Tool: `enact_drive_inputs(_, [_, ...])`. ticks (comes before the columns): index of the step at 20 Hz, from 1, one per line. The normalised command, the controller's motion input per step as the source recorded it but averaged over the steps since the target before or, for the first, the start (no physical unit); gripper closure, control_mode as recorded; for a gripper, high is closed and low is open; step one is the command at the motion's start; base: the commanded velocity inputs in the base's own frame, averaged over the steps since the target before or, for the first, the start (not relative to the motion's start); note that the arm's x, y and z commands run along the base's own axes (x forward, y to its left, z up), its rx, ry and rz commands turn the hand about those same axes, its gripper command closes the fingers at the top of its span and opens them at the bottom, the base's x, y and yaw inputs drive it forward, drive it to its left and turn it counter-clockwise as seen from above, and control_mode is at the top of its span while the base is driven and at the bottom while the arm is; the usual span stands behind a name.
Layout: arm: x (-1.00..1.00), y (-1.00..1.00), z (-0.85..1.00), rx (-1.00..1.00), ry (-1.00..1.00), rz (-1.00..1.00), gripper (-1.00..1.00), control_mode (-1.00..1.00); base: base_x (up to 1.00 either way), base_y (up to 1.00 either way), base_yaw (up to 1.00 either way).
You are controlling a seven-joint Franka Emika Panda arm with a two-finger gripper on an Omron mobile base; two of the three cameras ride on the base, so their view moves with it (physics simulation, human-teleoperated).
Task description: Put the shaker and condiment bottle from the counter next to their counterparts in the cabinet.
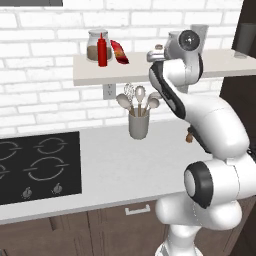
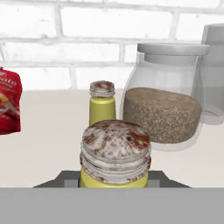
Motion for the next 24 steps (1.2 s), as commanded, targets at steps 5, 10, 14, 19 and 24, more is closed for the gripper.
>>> enact_drive_inputs(5, [0.03, 0.17, 0.0, 0.0, 0.0, 0.0, 1.0, -1.0, 0.0, 0.0, 0.0])
enact_drive_inputs(10, [0.11, 0.22, 0.0, 0.0, 0.0, -0.01, 1.0, -1.0, 0.0, 0.0, 0.0])
enact_drive_inputs(14, [0.14, 0.12, 0.0, 0.0, 0.0, -0.04, 1.0, -1.0, 0.0, 0.0, 0.0])
enact_drive_inputs(19, [0.29, 0.0, 0.0, 0.0, 0.0, -0.02, 1.0, -1.0, 0.0, 0.0, 0.0])
enact_drive_inputs(24, [0.24, 0.0, 0.0, 0.0, 0.0, -0.03, 1.0, -1.0, 0.0, 0.0, 0.0])
